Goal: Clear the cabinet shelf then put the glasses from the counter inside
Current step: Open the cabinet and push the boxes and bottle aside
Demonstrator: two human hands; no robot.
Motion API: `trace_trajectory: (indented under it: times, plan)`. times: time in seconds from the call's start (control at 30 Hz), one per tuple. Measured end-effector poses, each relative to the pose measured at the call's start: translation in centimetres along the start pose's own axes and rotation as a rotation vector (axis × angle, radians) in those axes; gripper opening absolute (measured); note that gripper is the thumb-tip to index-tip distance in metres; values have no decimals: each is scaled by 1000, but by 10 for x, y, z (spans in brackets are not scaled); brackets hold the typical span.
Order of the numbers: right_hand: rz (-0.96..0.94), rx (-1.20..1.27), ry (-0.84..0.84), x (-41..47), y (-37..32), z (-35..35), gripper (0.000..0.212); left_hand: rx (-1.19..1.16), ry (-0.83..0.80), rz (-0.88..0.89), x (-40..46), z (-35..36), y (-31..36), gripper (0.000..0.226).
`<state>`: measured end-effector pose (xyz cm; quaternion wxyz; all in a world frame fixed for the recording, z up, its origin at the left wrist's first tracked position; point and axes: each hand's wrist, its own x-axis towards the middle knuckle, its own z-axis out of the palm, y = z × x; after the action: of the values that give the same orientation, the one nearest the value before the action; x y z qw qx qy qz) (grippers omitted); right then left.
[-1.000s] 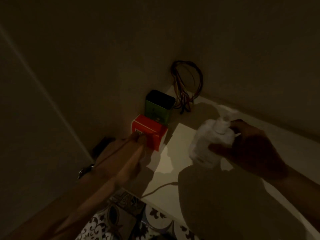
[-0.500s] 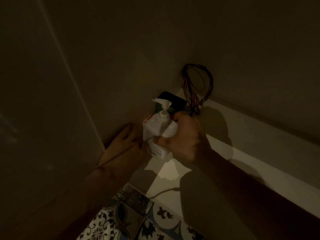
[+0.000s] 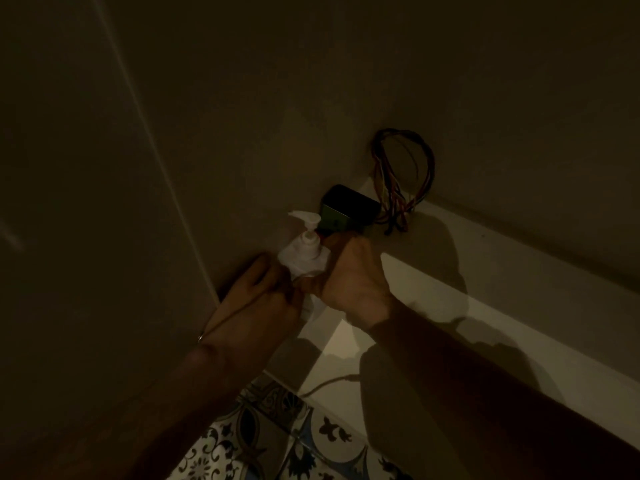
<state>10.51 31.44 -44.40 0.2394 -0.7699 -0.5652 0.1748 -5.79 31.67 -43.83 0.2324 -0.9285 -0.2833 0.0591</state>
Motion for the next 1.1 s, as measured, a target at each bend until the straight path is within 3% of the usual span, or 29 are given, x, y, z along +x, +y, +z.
trace_trajectory:
  times: [0.27,0.4,0.5,0.6,0.7,0.83,1.1]
  plan:
    - [14,25,-62,0,1,-5,51,-94,16,6,-1,-12,-3,44]
    - [62,236,-149,-11,5,-24,49,-86,-59,3,-1,-17,-6,66]
    - [38,249,-113,-36,26,-43,45,-173,11,-11,-4,-30,-2,50]
    - [27,55,55,-73,59,-58,60,-357,77,69,-4,-45,24,40]
    - [140,-201,-10,-100,92,-67,68,-523,-70,133,3,-54,66,61]
    - [335,-384,-65,-136,136,-75,64,-633,-168,173,27,-52,125,84]
    - [568,-481,-85,-219,202,-86,64,-661,-248,182,70,-48,206,96]
